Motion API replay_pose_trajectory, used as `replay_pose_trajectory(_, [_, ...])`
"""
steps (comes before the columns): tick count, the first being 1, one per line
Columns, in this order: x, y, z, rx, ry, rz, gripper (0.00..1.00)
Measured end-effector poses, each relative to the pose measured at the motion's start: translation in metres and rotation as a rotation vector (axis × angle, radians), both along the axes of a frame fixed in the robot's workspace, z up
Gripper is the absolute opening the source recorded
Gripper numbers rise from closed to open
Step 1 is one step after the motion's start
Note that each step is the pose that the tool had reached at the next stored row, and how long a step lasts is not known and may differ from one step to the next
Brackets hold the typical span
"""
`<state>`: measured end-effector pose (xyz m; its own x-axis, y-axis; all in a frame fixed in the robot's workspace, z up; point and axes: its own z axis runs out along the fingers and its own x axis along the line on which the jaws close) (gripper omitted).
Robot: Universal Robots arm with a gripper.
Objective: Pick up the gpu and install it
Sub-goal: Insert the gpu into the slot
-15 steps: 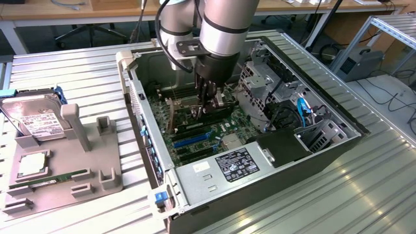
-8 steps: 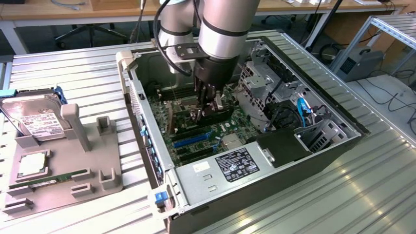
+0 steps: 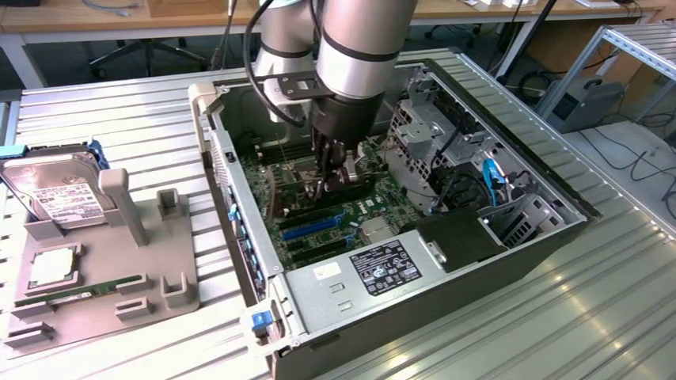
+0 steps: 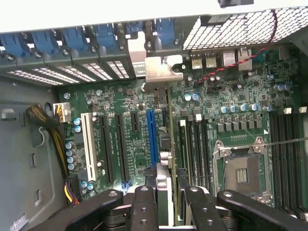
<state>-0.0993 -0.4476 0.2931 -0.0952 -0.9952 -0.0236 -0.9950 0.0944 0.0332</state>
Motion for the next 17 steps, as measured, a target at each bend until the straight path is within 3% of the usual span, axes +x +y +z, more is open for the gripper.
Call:
replay_pose_trajectory(4, [-0.004,-0.0009,-0.0002,0.0000,-0.0001,0.000,0.28])
replay_pose_trajectory(7, [-0.005,-0.0046,-0.0006,-0.0010,0.0000,0.000,0.28])
replay_pose_trajectory(12, [-0.006,-0.0093,-0.0035,-0.0098,0.0000,0.000,0.28])
replay_pose_trajectory(17, [-0.011,-0.0102,-0.0090,-0.0164,0.0001,0.000,0.28])
